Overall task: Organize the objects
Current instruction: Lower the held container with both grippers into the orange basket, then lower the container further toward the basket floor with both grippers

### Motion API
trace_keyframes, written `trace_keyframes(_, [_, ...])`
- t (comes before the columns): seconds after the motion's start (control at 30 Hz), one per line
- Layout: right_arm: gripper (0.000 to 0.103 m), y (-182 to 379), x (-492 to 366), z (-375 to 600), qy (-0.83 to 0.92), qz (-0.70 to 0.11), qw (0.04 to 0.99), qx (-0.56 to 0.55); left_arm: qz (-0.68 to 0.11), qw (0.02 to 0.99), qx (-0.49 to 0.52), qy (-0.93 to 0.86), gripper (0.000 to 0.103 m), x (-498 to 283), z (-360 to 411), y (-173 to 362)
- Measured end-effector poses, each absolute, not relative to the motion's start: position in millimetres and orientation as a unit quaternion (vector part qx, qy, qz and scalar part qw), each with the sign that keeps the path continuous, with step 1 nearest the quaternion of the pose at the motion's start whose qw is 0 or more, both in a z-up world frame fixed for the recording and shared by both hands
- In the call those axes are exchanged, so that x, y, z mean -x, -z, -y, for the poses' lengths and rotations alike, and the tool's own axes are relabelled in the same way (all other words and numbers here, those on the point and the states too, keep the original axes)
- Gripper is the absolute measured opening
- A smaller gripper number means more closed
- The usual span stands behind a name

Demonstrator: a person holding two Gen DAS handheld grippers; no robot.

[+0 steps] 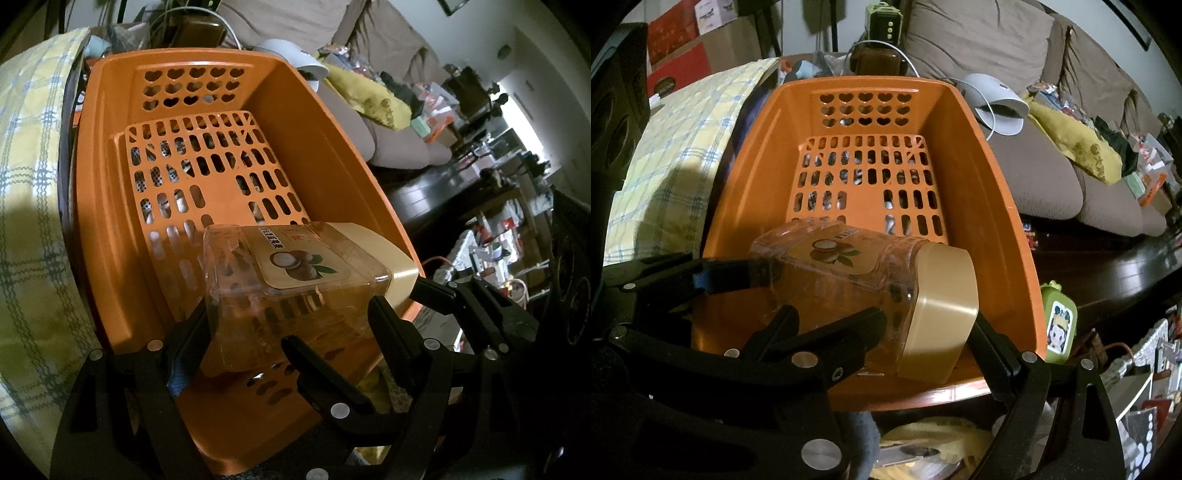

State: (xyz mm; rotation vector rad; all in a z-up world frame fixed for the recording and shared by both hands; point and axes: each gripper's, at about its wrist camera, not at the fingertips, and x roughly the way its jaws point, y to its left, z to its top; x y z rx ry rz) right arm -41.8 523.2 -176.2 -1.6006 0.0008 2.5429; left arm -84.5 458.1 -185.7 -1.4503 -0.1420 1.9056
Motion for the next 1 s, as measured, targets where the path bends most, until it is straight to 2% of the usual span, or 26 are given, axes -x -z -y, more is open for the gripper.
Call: trace_keyframes(1.0, [0.092,174.9,38.4,-537.0,-0.843,-0.019,0.086,0.53,0.037,0.375,0.566,-0.733,0.079,85.0,-476.2,178.8])
